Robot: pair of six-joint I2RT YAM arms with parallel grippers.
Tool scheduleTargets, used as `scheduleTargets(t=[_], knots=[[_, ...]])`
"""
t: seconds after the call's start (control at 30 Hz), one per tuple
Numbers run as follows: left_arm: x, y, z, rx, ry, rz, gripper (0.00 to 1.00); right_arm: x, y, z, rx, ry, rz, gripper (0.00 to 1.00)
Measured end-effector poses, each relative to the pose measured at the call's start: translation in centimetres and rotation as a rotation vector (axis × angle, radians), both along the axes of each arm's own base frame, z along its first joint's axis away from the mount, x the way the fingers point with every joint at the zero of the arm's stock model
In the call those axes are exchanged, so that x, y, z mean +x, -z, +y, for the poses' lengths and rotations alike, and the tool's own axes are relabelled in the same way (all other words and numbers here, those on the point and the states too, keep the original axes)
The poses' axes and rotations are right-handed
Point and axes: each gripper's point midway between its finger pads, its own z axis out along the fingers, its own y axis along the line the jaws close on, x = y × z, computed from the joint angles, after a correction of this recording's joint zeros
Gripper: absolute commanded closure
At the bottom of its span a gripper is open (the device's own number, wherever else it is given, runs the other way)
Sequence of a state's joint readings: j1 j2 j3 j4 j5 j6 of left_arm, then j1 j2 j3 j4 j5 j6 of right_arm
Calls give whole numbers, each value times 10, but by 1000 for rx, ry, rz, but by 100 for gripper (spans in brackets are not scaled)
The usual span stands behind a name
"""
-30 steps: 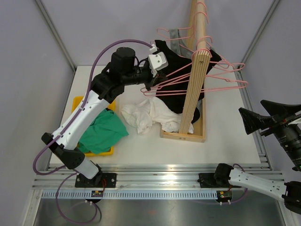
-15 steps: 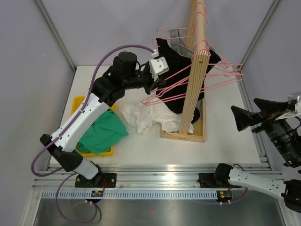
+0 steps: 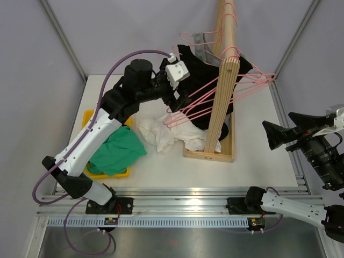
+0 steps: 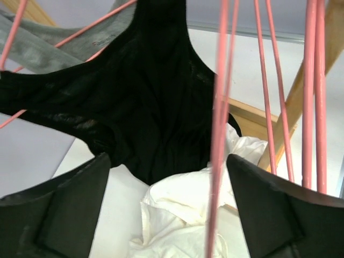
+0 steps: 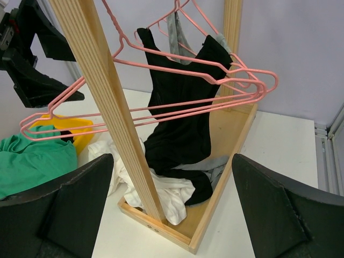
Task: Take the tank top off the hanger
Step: Hang the hanger back to the clothesline with the left arm, then place the tank top into the basket
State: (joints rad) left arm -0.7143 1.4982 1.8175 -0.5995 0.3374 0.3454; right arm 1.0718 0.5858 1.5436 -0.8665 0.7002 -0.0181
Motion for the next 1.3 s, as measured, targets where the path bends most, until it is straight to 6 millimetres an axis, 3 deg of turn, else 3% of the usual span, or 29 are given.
scheduleTargets(t=[0.27,0.4,0.6,0.73,0.9,1.07,1.17,1.3], knots=[[-2,-41,15,-98,-68,-98,1,1,1,-2,-1,14,2,0],[-11,-63,34,-165,-119,-163,1,2,2,-1,-6,16,5,0],[-26,-81,86,-310,-297,-279,1,3,6,1,-17,17,11,1],[-31,-72,133,-427,-493,-328,1,4,9,3,-25,17,16,0],[-17,-41,174,-491,-746,-307,1,6,12,7,-39,17,23,0],[13,12,173,-445,-862,-185,1,8,16,11,-52,16,31,1],[32,66,176,-396,-914,-80,1,9,18,12,-57,16,33,1],[37,131,186,-355,-954,42,1,9,18,11,-57,17,34,1]])
